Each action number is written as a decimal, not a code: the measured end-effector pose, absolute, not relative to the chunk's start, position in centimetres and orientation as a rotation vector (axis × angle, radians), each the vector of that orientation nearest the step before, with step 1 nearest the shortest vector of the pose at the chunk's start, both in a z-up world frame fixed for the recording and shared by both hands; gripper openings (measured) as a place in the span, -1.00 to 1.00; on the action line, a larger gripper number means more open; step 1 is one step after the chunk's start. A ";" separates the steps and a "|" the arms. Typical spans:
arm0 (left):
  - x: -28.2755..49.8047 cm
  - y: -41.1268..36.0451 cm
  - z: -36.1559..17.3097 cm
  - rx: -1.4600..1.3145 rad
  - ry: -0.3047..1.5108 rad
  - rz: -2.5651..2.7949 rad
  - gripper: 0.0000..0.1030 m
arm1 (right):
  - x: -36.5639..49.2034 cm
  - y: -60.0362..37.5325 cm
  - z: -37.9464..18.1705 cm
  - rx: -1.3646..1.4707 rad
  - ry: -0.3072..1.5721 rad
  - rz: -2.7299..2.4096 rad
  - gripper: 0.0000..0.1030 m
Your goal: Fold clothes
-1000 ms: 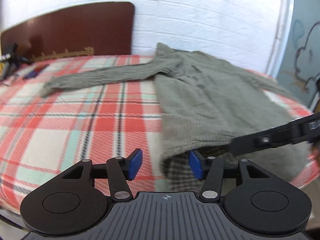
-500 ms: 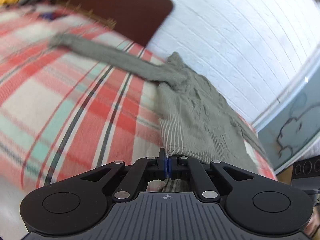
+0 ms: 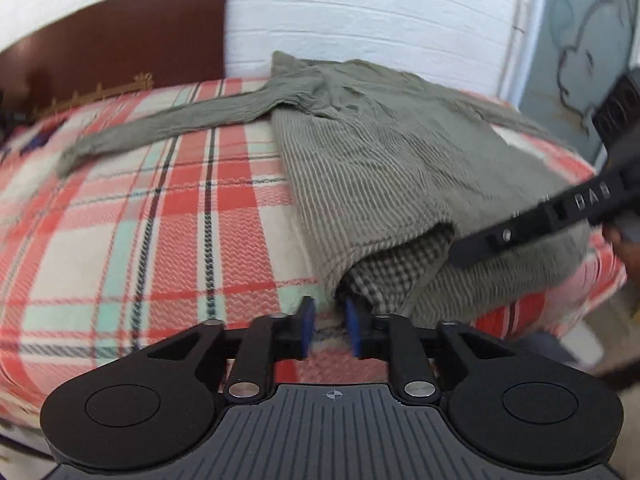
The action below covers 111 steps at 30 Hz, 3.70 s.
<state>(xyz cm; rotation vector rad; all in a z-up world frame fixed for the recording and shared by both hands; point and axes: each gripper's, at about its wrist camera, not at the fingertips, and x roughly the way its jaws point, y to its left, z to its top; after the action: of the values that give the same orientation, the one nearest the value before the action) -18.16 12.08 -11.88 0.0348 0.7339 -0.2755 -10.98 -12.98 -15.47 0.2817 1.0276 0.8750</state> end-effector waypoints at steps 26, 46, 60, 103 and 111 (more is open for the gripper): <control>-15.1 12.8 -9.5 -0.009 0.706 -0.352 0.26 | -6.9 -13.5 -14.9 0.358 0.999 0.744 -0.61; -6.9 8.3 -8.9 0.034 0.656 -0.479 0.45 | 8.0 -12.3 -10.5 0.139 0.826 0.648 -0.30; 3.1 6.2 -9.7 0.053 0.688 -0.489 0.46 | 30.2 -1.7 -7.9 -0.270 0.703 0.763 0.07; 3.2 7.3 -9.5 0.102 0.636 -0.428 0.66 | 30.4 0.1 -12.0 -0.173 0.799 0.769 -0.16; 4.0 18.8 -7.1 0.101 0.523 0.124 0.73 | 21.7 0.1 -7.9 -0.146 0.749 0.925 0.31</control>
<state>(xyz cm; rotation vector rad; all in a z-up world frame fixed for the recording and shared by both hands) 3.98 18.82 -7.08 0.1009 0.5232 0.1245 21.73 0.07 -7.87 -0.1461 0.7491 0.9249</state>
